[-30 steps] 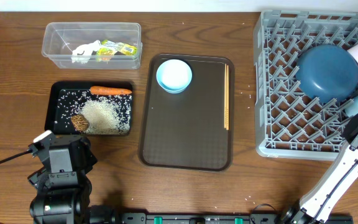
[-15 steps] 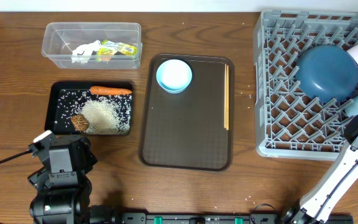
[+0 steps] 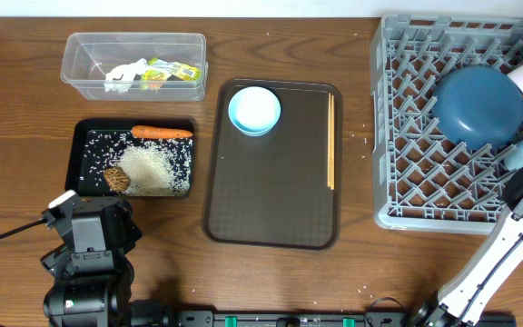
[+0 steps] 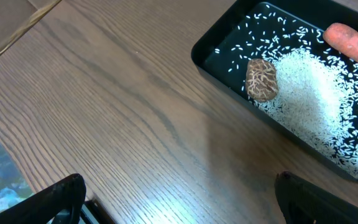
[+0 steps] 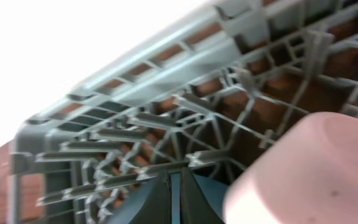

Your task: Sort waste into correct bins and load items into the dishwasher rack

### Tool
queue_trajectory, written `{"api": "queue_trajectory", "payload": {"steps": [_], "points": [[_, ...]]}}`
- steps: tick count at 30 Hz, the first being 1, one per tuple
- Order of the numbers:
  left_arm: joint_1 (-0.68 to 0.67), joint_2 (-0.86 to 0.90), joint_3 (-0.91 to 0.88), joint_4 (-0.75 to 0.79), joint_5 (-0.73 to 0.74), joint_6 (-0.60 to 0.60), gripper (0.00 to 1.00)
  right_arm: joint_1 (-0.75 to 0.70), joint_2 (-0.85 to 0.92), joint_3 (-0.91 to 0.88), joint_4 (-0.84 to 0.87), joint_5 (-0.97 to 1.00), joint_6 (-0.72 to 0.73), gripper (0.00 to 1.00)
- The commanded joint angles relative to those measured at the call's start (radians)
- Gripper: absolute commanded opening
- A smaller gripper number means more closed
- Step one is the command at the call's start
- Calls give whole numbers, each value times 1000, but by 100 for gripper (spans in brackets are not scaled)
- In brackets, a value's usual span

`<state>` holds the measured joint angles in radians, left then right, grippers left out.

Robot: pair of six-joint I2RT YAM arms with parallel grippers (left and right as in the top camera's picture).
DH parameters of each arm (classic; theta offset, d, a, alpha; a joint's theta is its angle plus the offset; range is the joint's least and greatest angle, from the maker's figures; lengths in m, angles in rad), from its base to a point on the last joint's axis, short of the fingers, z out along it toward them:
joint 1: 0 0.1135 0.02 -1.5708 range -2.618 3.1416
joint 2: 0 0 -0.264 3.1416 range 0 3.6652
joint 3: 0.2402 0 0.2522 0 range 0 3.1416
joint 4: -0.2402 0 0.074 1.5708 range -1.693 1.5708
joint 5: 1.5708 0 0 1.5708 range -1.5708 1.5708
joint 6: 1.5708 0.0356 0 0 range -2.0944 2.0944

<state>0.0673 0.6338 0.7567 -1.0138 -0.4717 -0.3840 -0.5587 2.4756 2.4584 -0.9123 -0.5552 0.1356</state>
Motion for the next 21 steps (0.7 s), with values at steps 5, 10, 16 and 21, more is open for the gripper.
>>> {"api": "queue_trajectory", "payload": {"steps": [5, 10, 16, 21], "points": [[-1, 0, -6, -2, -15, 13, 98, 93, -218, 3, 30, -191, 13, 18], [-1, 0, -6, -2, -15, 13, 98, 269, -295, 3, 3, -190, -28, 38], [-1, 0, -6, -2, -15, 13, 98, 581, -293, 0, -78, -82, -164, 85], [-1, 0, -6, -2, -16, 13, 98, 847, -233, 0, -114, 196, -229, 93]]}}
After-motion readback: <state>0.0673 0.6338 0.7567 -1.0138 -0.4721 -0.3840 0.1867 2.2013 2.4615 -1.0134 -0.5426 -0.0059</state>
